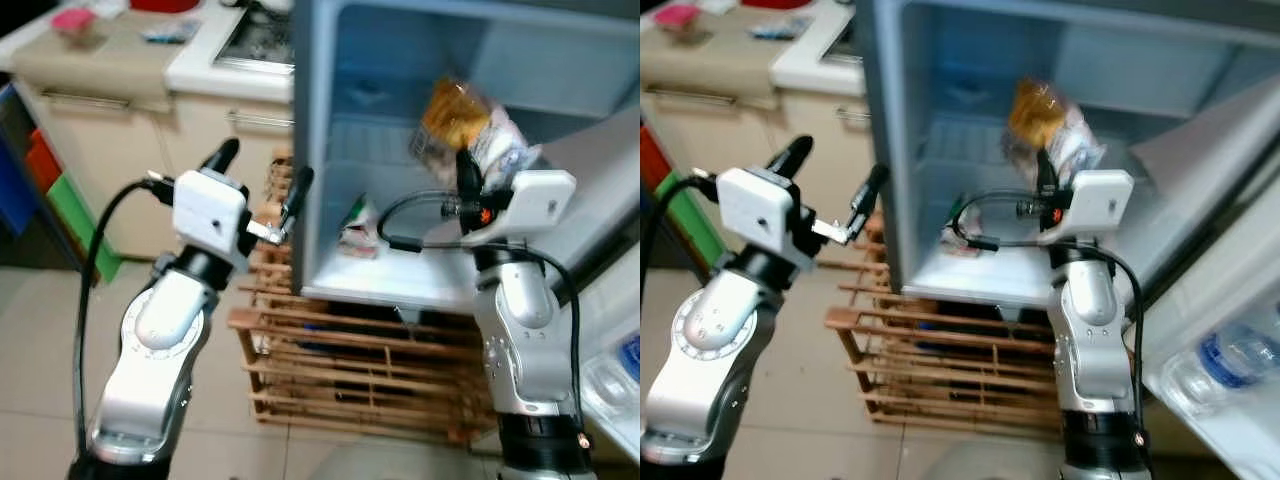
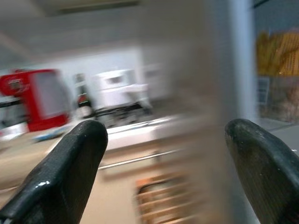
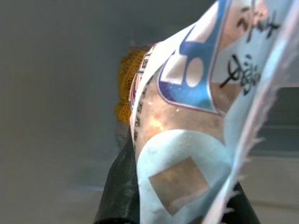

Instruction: Restocking fridge

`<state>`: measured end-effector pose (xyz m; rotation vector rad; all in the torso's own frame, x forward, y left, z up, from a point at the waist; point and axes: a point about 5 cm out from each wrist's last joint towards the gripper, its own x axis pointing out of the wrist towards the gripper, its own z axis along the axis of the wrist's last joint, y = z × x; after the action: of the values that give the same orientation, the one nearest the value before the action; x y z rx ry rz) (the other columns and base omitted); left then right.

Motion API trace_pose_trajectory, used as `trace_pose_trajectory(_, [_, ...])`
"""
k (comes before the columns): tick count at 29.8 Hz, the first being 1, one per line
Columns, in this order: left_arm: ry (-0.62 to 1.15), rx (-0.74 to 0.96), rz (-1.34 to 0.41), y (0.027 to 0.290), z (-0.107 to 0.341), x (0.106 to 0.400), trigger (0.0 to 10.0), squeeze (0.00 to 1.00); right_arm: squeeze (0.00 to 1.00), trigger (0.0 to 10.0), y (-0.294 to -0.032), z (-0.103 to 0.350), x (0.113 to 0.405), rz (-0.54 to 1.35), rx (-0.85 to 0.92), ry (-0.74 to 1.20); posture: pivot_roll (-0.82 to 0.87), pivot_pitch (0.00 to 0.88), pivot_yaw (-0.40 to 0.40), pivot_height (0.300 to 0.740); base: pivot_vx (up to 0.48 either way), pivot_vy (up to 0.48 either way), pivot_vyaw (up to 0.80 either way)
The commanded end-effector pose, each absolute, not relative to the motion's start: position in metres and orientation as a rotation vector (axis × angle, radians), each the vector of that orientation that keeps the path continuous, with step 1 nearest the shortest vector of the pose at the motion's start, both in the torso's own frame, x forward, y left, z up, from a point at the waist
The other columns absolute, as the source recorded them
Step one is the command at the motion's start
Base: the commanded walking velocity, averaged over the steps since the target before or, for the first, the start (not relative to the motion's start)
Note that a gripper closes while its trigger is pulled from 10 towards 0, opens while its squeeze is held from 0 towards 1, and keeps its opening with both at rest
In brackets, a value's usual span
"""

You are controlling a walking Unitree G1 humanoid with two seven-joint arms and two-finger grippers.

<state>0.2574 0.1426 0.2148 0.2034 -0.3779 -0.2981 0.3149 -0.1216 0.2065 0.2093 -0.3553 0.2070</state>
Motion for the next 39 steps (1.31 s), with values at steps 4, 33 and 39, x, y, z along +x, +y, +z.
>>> trace_pose_trajectory(4, [-0.377, 0.183, -0.341, 0.135, 0.218, 0.258, 10.0, 0.0, 0.0, 0.0, -0.125, 0.208, 0.331, 0.238, 0.392, -0.283, 0.0, 0.047, -0.013, 0.74, 0.0, 0.0, 0.0])
trace_pose_trajectory(33, [-0.323, 0.139, -0.553, 0.113, 0.236, 0.241, 10.0, 0.0, 0.0, 0.0, -0.098, 0.263, 0.418, 0.069, 1.138, -0.236, 0.17, 0.173, 0.029, 0.74, 0.0, 0.0, 0.0])
trace_pose_trajectory(39, [-0.297, 0.116, -0.575, 0.111, 0.234, 0.24, 10.0, 0.0, 0.0, 0.0, -0.104, 0.276, 0.422, 0.026, 1.236, -0.246, 0.16, 0.188, 0.044, 0.74, 0.0, 0.0, 0.0])
